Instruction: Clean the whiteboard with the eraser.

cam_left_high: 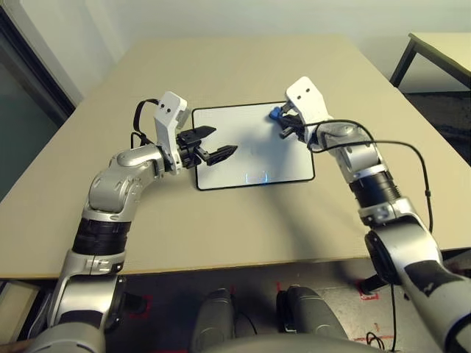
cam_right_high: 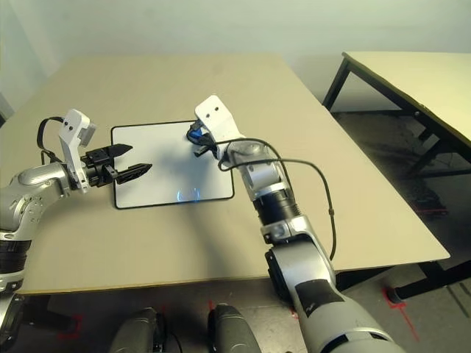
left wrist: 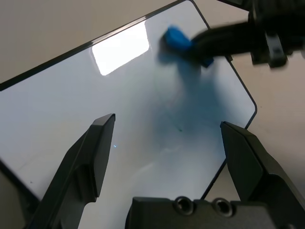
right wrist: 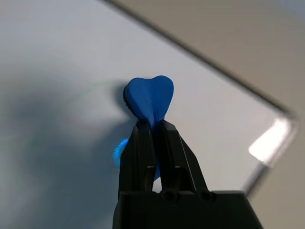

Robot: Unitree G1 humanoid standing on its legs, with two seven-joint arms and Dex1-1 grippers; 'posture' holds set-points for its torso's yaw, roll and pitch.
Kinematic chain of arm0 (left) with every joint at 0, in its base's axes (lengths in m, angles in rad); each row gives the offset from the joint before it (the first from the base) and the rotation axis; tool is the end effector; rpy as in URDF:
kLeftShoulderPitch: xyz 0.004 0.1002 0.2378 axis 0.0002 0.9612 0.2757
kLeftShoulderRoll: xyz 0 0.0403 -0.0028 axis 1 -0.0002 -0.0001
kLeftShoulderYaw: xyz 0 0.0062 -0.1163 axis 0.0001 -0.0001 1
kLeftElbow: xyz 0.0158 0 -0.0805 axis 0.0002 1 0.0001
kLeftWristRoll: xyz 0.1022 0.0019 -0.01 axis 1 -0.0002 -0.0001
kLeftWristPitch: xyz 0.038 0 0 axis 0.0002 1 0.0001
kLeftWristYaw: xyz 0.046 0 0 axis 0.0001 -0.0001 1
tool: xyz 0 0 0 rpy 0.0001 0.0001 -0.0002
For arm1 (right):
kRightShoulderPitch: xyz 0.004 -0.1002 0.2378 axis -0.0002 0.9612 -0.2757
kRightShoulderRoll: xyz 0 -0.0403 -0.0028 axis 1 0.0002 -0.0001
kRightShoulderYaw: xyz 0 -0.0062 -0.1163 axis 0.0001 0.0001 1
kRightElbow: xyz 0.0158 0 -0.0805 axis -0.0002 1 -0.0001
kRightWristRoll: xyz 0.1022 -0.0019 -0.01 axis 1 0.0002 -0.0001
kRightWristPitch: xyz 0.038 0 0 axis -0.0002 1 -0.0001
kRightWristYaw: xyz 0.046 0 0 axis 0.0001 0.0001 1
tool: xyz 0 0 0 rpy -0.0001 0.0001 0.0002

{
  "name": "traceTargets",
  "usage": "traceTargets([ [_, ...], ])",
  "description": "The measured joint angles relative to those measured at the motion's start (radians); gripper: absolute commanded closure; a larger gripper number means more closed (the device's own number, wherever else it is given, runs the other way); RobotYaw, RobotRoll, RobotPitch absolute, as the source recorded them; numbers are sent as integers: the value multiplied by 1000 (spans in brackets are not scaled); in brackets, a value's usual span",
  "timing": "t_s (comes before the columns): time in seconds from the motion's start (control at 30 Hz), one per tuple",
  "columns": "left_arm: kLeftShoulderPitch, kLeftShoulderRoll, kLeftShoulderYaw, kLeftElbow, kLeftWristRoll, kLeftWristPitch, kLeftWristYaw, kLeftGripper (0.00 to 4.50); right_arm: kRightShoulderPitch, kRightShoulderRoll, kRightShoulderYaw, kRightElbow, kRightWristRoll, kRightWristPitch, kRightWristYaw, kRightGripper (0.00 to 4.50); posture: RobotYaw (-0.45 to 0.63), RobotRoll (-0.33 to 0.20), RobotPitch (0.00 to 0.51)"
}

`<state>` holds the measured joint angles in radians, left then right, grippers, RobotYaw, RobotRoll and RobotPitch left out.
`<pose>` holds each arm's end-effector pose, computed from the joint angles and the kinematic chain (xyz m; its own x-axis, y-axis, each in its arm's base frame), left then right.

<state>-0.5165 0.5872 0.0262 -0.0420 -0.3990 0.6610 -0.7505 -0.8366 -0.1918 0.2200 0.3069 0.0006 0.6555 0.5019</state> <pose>0.2851 0.2326 0.1692 0.7013 -0.6817 -0.2084 0.7061 0.7043 0.0725 0.3374 -0.1044 0.1628 0.7514 0.5707 -0.3312 -0.6519 0.7199 -0.2384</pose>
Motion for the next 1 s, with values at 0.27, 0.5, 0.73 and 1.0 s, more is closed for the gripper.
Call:
traceTargets([
  [0.27, 0, -1, 0, 0, 0, 3, 0, 0, 68, 57, 100, -107, 1, 83, 51, 4458, -10, 0, 78],
  [0.5, 1, -9, 0, -5, -1, 6, 7, 0, -48, 64, 85, 29, 0, 25, 43, 4464, -3, 0, 80],
  [0.73, 15, -10, 1, -20, -2, 14, 12, 0, -135, 63, 29, 139, -1, -50, 6, 4470, -1, 0, 80],
  [1.0, 19, -13, 1, -30, -4, 19, 19, 0, -69, 70, 46, 54, -4, -37, 23, 4473, -1, 0, 83],
])
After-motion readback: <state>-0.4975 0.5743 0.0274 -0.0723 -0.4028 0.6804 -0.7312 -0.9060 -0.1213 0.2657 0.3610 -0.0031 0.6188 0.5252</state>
